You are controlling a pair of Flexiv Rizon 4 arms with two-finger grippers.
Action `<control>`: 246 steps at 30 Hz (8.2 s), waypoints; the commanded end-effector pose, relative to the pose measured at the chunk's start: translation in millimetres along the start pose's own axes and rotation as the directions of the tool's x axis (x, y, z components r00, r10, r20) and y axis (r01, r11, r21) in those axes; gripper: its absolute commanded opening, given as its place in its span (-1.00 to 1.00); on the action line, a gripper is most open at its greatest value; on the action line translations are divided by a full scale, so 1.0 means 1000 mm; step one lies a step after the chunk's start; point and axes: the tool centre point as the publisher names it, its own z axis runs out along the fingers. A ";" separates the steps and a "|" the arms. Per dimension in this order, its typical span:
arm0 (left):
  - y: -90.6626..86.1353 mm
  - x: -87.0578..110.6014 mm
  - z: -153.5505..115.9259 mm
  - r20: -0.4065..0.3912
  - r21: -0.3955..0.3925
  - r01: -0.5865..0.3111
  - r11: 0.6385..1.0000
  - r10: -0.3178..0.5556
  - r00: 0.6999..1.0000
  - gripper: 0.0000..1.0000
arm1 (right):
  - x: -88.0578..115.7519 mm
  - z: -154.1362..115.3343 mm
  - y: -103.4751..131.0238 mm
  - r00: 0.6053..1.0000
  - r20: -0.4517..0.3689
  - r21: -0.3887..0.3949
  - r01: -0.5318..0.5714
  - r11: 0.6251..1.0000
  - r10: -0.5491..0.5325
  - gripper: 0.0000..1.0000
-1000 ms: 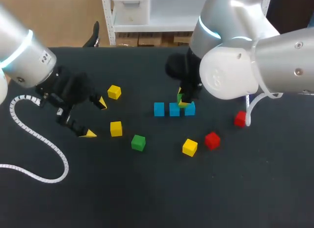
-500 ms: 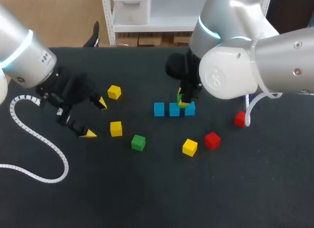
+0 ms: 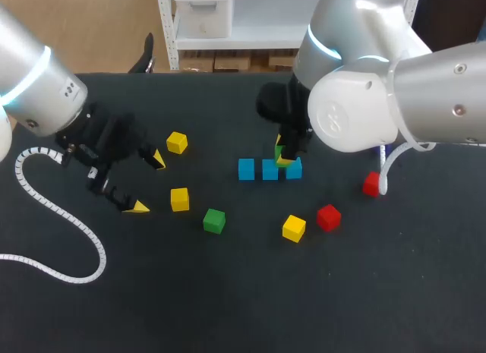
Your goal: Place the blue cubes, place green cubes on the blue cubes, place the yellow cubes on the green cubes, then place the red cubes on the yellow cubes, and place purple cube on the red cubes.
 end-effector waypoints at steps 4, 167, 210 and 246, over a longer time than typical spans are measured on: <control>0.001 0.002 0.000 0.005 0.001 -0.004 1.000 0.004 1.000 1.00 | 0.000 0.001 -0.002 1.000 0.003 -0.006 0.001 1.000 -0.001 0.01; 0.082 -0.089 0.047 -0.200 0.004 0.064 0.998 -0.062 0.978 -1.00 | 0.198 -0.115 0.035 0.825 0.557 -0.055 -0.085 0.995 0.101 1.00; 0.135 -0.110 0.113 -0.193 0.019 0.126 0.992 -0.120 0.974 -1.00 | 0.198 -0.115 0.035 0.825 0.557 -0.055 -0.085 0.995 0.101 1.00; 0.131 -0.107 0.114 -0.199 0.033 0.133 0.991 -0.124 0.972 -1.00 | 0.198 -0.115 0.035 0.825 0.557 -0.055 -0.085 0.995 0.101 1.00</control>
